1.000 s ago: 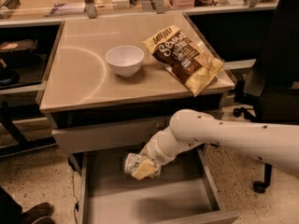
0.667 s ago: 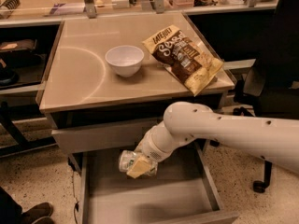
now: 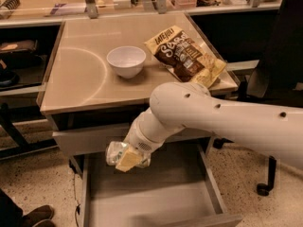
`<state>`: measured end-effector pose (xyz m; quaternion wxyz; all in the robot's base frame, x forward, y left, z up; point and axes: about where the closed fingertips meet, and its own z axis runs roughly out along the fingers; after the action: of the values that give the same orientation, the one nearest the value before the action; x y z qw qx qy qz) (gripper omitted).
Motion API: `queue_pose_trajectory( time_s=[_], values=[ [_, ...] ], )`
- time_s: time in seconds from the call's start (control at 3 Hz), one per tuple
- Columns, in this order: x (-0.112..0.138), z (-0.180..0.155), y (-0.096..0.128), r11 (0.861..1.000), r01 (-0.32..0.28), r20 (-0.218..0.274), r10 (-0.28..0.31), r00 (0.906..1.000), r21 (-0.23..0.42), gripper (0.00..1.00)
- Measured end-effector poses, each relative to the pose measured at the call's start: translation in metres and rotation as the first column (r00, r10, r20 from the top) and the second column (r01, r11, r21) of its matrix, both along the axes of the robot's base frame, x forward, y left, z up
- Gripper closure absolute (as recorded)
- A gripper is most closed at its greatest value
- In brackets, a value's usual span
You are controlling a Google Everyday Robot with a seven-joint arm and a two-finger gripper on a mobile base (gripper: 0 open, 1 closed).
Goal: Pick 7up can from middle drawer and place on counter
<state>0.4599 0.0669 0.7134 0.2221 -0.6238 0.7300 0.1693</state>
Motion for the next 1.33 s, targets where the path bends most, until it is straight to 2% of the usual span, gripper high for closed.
queue_pose_trajectory(
  time_s=[0.33,0.67,1.0,1.33],
  values=[
    [0.001,0.042,0.018,0.999,-0.021,0.075,0.024,0.9969,-0.037,1.0],
    [0.001,0.043,0.018,0.999,-0.021,0.075,0.024,0.9969,-0.037,1.0],
    [0.021,0.084,0.024,0.999,-0.02,0.154,0.026,0.9878,-0.04,1.0],
    [0.042,0.132,0.033,0.998,-0.037,0.233,0.049,0.9712,-0.057,1.0]
  ],
)
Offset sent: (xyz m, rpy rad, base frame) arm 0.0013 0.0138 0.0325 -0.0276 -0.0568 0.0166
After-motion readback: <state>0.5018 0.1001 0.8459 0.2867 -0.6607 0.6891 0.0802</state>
